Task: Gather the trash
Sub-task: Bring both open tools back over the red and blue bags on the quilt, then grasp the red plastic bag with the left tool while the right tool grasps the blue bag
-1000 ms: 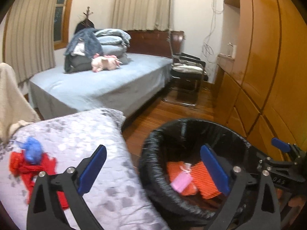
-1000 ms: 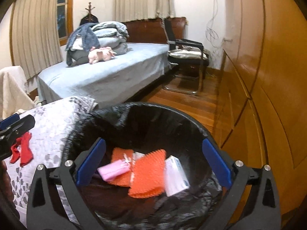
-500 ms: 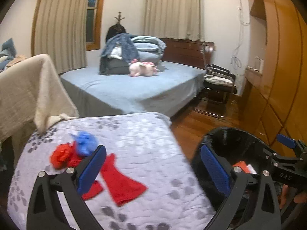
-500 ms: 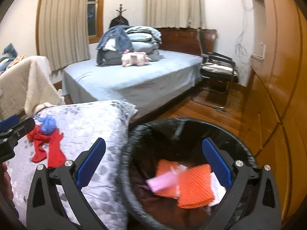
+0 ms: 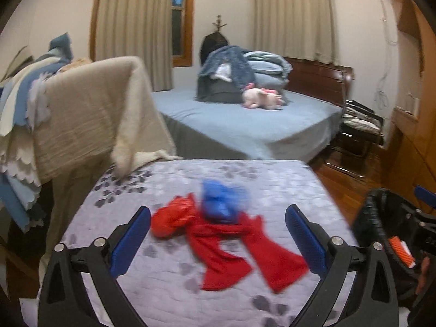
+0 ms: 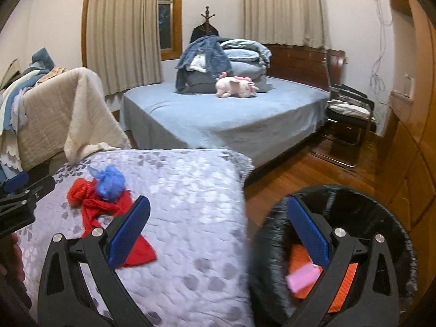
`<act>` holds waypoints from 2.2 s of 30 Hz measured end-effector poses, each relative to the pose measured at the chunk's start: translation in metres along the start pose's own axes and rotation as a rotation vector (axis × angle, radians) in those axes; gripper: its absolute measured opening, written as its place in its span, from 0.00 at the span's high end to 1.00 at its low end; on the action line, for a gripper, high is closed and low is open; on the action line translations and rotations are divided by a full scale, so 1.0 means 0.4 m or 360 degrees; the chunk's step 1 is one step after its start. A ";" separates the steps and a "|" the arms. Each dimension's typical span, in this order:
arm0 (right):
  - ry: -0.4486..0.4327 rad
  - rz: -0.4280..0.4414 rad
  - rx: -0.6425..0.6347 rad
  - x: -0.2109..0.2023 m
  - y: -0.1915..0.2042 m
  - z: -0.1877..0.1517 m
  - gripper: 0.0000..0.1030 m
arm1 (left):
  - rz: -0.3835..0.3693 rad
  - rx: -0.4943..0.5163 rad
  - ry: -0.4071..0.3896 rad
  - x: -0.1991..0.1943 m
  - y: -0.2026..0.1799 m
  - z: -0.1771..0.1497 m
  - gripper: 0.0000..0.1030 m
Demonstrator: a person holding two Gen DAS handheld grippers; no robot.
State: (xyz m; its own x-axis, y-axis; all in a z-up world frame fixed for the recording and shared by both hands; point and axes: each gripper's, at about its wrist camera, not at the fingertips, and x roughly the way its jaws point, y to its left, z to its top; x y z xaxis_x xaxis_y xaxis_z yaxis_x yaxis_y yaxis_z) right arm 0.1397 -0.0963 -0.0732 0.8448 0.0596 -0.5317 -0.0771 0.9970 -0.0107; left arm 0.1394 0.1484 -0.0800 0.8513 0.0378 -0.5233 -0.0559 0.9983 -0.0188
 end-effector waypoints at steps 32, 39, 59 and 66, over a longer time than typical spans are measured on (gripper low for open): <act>0.0107 0.0105 -0.0138 0.233 0.185 -0.005 0.05 | 0.0056 -0.0181 0.0299 0.359 0.183 -0.052 0.14; 0.0092 0.0161 -0.0171 0.236 0.229 0.008 0.05 | -0.0014 -0.0219 0.0303 0.353 0.203 -0.057 0.59; 0.0177 0.0367 -0.0284 0.363 0.425 0.038 0.07 | -0.0039 -0.0246 0.0242 0.295 0.286 -0.061 0.84; 0.0288 0.0433 -0.0313 0.414 0.463 0.019 0.25 | -0.0055 -0.0226 0.0247 0.294 0.285 -0.068 0.84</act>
State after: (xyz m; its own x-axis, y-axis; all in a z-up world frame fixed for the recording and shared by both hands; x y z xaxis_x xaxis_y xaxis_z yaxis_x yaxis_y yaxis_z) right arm 0.2696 0.0988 -0.1567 0.6736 0.2932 -0.6784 -0.4006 0.9162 -0.0018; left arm 0.2193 0.2654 -0.1667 0.7641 -0.0145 -0.6450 -0.1106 0.9820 -0.1530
